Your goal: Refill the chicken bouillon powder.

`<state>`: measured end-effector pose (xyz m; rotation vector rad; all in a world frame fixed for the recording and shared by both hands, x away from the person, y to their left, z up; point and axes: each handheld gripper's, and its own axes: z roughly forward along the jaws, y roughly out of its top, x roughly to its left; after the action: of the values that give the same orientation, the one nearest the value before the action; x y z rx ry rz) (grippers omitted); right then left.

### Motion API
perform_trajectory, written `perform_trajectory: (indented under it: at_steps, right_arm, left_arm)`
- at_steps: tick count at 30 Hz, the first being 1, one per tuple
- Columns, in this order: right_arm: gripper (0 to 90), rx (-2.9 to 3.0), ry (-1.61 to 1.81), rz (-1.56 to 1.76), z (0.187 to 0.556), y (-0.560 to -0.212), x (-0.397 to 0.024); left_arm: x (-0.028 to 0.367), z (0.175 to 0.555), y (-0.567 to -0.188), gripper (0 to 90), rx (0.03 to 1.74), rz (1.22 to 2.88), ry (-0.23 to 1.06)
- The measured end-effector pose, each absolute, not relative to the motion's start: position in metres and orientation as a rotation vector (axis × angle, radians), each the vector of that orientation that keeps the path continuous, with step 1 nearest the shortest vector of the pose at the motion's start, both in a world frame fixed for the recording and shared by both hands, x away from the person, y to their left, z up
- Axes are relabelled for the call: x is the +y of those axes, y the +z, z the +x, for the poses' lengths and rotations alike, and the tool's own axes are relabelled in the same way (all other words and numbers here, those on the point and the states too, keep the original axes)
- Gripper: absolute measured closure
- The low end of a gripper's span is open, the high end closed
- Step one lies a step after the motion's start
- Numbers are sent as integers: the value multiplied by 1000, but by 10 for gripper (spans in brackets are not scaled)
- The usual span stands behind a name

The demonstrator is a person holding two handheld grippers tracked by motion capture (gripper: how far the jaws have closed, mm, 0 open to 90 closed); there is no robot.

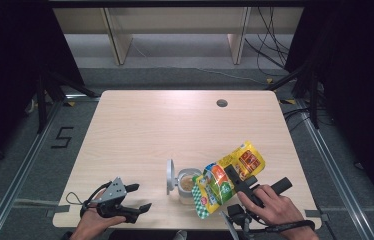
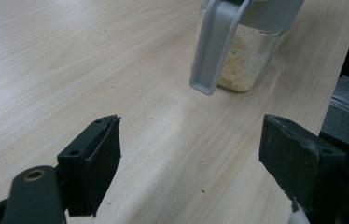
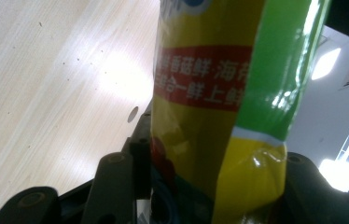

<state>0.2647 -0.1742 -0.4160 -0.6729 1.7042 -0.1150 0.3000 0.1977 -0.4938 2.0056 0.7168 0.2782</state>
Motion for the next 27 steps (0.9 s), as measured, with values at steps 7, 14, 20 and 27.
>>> perform_trajectory:
  at_steps: [7, 14, 20, 27]
  right_arm:
    - [583, 1705, -104, -663, 265, -416, -175]
    - [583, 1702, -114, -688, 265, -414, -173]
    - [584, 1707, -109, -669, 266, -416, -174]
    - [584, 1712, -115, -675, 266, -417, -174]
  left_arm:
    - [198, 300, -494, 202, 709, 2013, 280]
    - [198, 300, -494, 203, 709, 2012, 279]
    - [198, 300, -494, 203, 709, 2013, 277]
    - [197, 300, -494, 203, 710, 2012, 274]
